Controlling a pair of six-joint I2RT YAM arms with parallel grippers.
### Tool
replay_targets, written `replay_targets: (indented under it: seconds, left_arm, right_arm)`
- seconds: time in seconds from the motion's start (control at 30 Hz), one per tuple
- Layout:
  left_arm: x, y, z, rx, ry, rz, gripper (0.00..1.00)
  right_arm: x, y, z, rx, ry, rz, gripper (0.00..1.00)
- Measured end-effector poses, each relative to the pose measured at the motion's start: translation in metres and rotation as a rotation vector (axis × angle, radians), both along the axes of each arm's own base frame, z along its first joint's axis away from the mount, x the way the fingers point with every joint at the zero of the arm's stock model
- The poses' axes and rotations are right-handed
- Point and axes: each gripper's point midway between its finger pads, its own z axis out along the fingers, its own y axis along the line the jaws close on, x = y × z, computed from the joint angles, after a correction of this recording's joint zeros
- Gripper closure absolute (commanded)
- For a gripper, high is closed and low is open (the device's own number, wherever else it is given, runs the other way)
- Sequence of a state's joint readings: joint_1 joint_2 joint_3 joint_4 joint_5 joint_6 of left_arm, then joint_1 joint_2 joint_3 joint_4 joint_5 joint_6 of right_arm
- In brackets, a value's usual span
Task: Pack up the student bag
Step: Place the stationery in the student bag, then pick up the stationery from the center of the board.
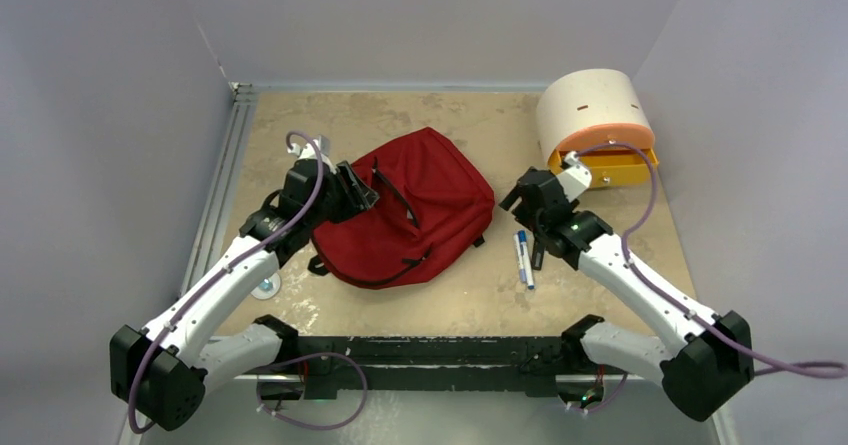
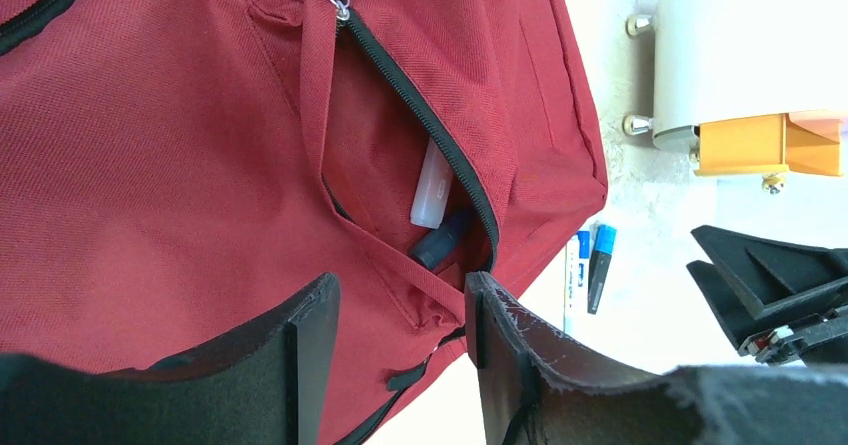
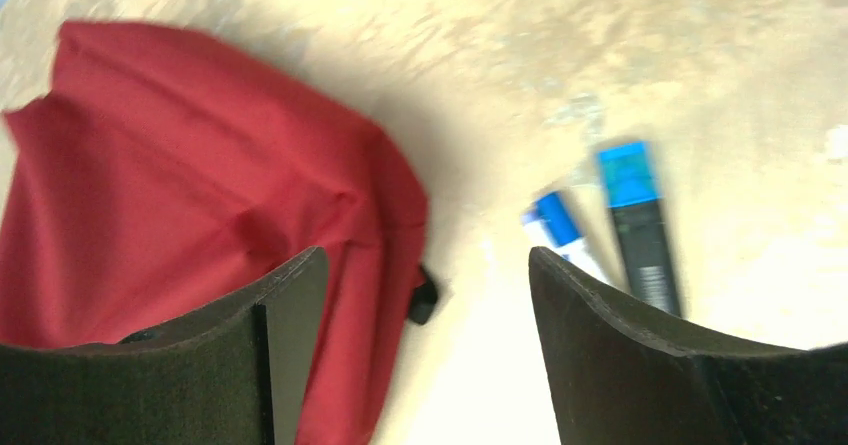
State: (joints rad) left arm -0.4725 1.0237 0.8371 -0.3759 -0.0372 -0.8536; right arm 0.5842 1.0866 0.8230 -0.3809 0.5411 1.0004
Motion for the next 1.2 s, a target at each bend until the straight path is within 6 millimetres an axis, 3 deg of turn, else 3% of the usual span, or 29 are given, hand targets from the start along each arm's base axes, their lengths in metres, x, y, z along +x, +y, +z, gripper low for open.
replay_targets:
  seconds: [0.1, 0.23, 0.53, 0.67, 0.83, 1.2]
  left_arm:
    - [0.0, -0.001, -0.002, 0.001, 0.007, -0.004, 0.52]
    - [-0.001, -0.001, -0.004, 0.002, 0.012, -0.006, 0.52]
    - [-0.003, 0.0, -0.008, 0.005, 0.019, -0.006, 0.53]
    - [-0.004, 0.001, -0.008, 0.006, 0.021, -0.006, 0.53]
    - [-0.004, 0.0, -0.008, 0.006, 0.022, -0.007, 0.53]
    - [-0.005, 0.0, -0.009, 0.004, 0.025, -0.01, 0.53]
  right_arm:
    - [-0.005, -0.026, -0.006, 0.002, 0.019, -0.078, 0.16]
    - [-0.008, -0.038, -0.016, 0.01, 0.042, -0.118, 0.16]
    - [-0.007, -0.072, -0.068, -0.01, 0.193, -0.226, 0.17]
    - [-0.011, -0.078, -0.098, -0.022, 0.3, -0.245, 0.18]
    - [-0.016, -0.081, -0.119, -0.031, 0.378, -0.25, 0.23]
    - [-0.016, -0.084, -0.125, -0.023, 0.399, -0.265, 0.31]
